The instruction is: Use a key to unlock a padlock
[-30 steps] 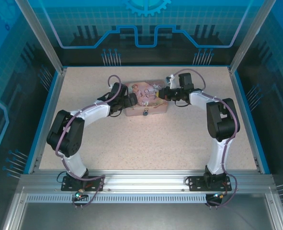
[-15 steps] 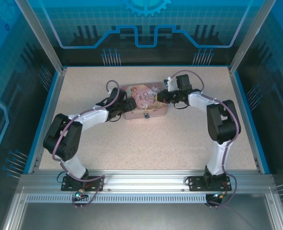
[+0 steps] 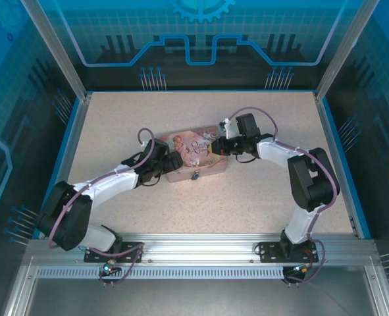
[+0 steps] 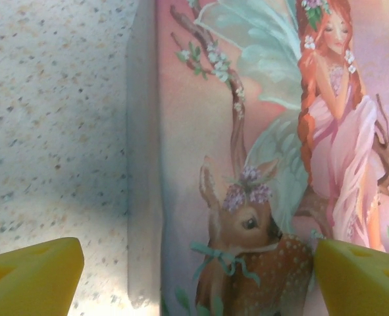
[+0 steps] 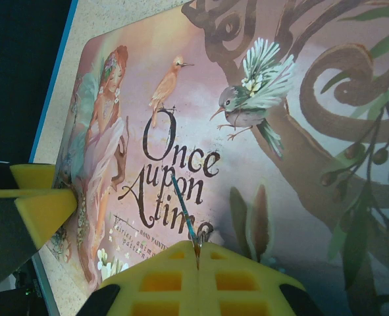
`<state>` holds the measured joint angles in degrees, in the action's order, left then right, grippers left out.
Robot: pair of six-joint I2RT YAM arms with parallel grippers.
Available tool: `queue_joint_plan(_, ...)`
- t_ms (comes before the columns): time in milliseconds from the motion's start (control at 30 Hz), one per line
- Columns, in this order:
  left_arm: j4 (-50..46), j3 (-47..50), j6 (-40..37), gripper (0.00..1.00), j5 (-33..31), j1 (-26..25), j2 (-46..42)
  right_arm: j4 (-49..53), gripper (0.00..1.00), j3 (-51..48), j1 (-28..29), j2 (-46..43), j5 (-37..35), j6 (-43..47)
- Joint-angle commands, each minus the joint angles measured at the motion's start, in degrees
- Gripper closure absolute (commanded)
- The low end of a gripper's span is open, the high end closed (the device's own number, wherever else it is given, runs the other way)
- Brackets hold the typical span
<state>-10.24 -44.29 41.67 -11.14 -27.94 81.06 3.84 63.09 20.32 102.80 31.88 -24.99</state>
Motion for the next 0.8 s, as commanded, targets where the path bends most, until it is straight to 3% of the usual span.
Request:
queue_joint_plan(0, -7.8, -2.1, -2.3, 0.07, -1.8, -0.4, -3.5, 4.9, 1.00, 0.7, 0.7, 0.6, -2.3, 1.1)
queue_joint_plan(67, -10.7, -4.7, -4.1, 0.06, -5.0, -1.6, -5.1, 5.3, 1.00, 2.9, 0.7, 0.1, -2.6, 1.6)
queue_joint_plan(200, -18.3, -9.5, -5.8, 0.05, -16.3, -8.8, -7.2, 5.1, 1.00, 5.0, 0.7, -2.9, -4.1, 1.6)
queue_joint_plan(333, -22.3, -9.5, 0.0, 0.09, -22.7, -17.1, -9.3, 5.0, 1.00, 2.7, 0.9, -8.2, -7.5, 0.7)
queue_joint_plan(500, -24.2, -9.2, 9.8, 0.15, -26.8, -26.3, -7.7, 5.6, 1.00, -1.5, 1.2, -13.3, -11.5, -0.6)
queue_joint_plan(767, -22.6, -13.0, 19.6, 0.18, -31.0, -34.8, 4.9, 4.9, 1.00, -1.5, 2.6, -12.0, -12.0, -1.6)
